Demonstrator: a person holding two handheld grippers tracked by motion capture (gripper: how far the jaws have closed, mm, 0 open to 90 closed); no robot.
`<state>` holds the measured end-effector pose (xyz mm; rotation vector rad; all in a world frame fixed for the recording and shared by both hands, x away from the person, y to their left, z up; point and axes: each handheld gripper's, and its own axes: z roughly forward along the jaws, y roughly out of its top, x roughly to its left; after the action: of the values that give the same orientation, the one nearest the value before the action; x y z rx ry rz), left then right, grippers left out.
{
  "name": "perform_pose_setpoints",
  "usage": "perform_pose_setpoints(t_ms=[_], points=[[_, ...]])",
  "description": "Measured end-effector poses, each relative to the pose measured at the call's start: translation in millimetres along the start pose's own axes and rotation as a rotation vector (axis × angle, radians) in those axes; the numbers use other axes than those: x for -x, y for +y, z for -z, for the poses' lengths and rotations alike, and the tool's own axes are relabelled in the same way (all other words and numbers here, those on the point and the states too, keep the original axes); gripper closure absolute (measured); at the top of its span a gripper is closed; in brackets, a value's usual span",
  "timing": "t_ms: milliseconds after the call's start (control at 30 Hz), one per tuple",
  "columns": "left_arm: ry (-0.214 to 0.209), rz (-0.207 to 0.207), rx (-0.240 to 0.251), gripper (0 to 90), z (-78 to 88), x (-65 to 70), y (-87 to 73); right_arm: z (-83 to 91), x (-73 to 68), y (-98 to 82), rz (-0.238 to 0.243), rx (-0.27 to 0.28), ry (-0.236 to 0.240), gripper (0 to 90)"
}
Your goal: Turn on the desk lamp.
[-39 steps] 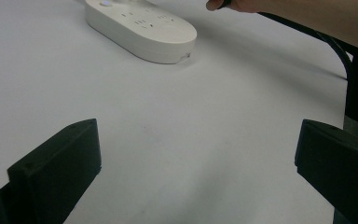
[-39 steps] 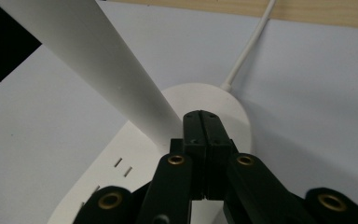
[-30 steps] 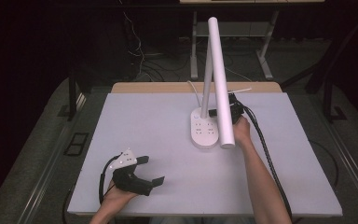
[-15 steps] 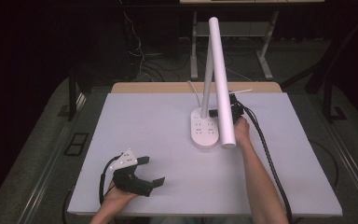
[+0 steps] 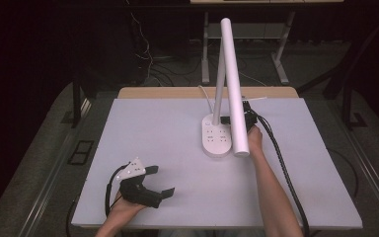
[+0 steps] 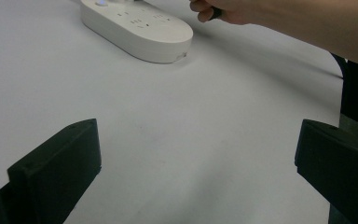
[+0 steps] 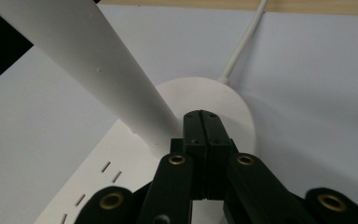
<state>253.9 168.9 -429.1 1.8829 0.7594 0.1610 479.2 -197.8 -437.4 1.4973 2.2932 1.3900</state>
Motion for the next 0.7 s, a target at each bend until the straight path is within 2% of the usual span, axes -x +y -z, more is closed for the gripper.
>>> perform_pose_setpoints(t_ms=[333, 700], points=[[0.000, 0.003, -0.001, 0.0, -0.2, -0.4, 0.0, 6.8, -2.9, 3.0, 0.013, 0.011, -0.003, 89.7], [0.001, 0.001, -0.001, 0.0, -0.5, -0.2, 0.1, 31.8, -8.3, 10.6, 0.069, 0.014, -0.016, 89.7]])
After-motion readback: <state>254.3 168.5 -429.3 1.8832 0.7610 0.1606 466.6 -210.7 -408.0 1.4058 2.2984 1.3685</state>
